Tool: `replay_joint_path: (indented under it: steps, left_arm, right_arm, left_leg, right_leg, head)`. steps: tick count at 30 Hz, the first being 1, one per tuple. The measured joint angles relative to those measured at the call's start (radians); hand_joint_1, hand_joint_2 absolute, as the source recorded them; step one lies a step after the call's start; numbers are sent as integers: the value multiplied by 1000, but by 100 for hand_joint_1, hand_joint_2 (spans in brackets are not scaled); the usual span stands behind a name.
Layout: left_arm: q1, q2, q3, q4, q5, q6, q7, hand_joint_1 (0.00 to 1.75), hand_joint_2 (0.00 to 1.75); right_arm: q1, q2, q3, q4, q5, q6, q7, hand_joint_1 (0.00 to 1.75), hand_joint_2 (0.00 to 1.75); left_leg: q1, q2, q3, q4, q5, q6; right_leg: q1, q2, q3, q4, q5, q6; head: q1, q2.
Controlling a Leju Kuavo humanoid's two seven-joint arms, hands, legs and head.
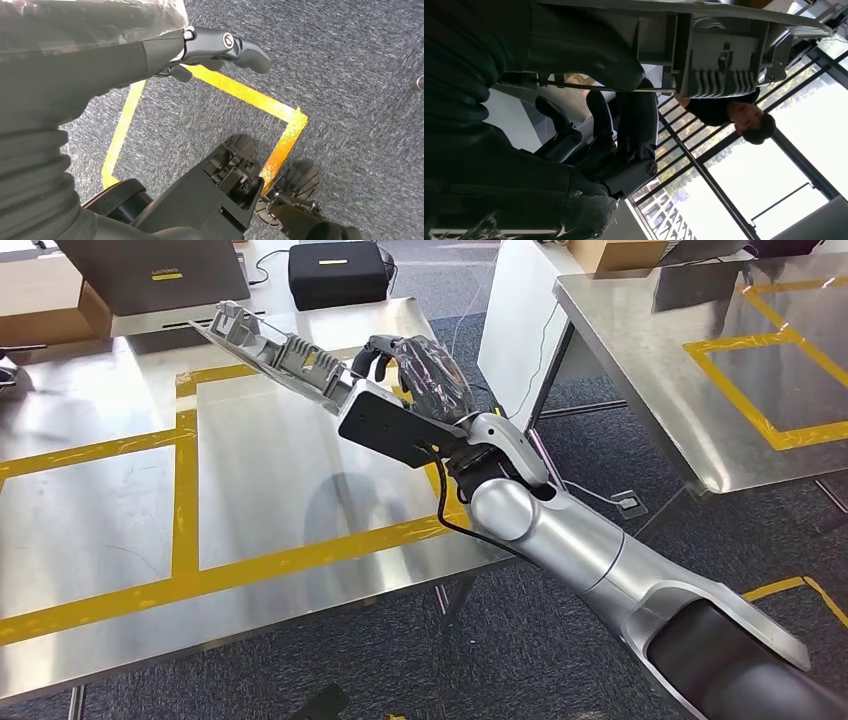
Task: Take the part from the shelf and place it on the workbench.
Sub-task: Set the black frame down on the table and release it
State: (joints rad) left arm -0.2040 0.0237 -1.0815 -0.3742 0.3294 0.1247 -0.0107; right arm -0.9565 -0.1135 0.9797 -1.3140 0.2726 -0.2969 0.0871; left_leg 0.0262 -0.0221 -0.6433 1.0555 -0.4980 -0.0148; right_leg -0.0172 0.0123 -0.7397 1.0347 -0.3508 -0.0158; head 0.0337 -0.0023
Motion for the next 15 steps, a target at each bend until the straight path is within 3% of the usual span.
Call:
replay_joint_path:
  steps: [7,15]
  left_arm:
    - [-2,0,0,0,-7,-6,0,0,175]
    - [-8,-1,0,0,-12,-10,0,0,175]
  right_arm:
    - [-6,12,15,7,35,10,1,175,175]
    - [-6,46,39,73,17,35,-26,175,175]
  left_leg:
    - [-2,0,0,-1,-4,3]
    - [-1,1,6,-10,-3,-1]
  right_leg:
    - [-2,-1,2,-8,-5,44]
    - [-2,-1,2,-8,-8,46]
  head:
    - [0,0]
    - [-1,0]
